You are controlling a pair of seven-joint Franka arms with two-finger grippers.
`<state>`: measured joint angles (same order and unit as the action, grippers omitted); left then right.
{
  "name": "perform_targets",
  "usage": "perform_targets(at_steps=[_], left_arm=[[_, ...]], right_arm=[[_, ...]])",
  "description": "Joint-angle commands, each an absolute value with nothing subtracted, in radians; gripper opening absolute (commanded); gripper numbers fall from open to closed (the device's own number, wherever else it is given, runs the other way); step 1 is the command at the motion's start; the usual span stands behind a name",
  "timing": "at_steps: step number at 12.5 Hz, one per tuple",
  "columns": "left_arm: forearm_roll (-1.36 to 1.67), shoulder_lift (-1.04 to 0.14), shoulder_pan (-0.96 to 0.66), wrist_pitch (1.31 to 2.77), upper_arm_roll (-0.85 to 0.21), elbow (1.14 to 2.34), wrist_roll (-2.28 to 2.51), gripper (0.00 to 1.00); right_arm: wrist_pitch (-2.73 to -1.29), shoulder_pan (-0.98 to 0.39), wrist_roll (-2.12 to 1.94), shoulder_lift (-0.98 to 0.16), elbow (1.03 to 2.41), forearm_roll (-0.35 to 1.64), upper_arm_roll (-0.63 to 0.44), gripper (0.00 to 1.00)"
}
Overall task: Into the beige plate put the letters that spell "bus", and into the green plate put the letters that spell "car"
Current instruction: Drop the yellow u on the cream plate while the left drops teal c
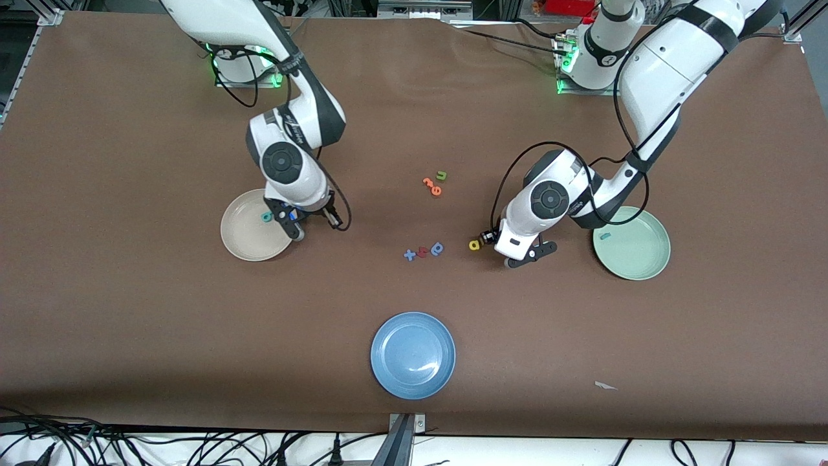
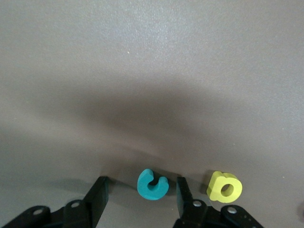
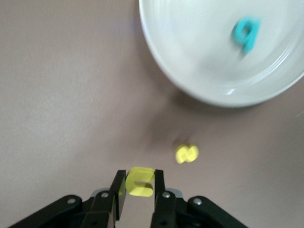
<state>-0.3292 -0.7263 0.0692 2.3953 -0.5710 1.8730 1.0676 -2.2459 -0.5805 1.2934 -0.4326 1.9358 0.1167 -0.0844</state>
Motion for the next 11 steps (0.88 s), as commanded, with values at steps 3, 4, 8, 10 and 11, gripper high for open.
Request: perform_targets(at_steps=[3, 4, 8, 10, 11], left_arm=[[-0.339, -0.730, 0.074, 2.405, -0.575, 1.875, 1.066, 0.34], [-0.339, -0.730, 0.074, 2.405, -0.575, 1.875, 1.066, 0.27], [-0.341, -0.727, 0.075, 2.404, -0.574, 1.873, 1.065, 0.24], [-0.341, -0.710, 0.092, 2.393, -0.577, 1.867, 1.065, 0.24], [-0.339, -0.680, 0.098, 2.379, -0.577, 1.864, 1.063, 0.24]], right_arm=[[-2.117, -0.578, 0.964, -0.364, 1.979, 0.135, -0.215, 0.22], [-2.121, -0.578, 0.886, -0.357, 2.006, 0.135, -0.248, 0.22], [-2.227, -0.522, 0.628, -0.382, 2.114, 0.160, -0.313, 0.22], [-2.260, -0.450, 0.496, -0.400, 2.135, 0.204, -0.311, 0.23], [-2.260, -0.448, 0.473, -0.414, 2.134, 0.247, -0.311, 0.32]])
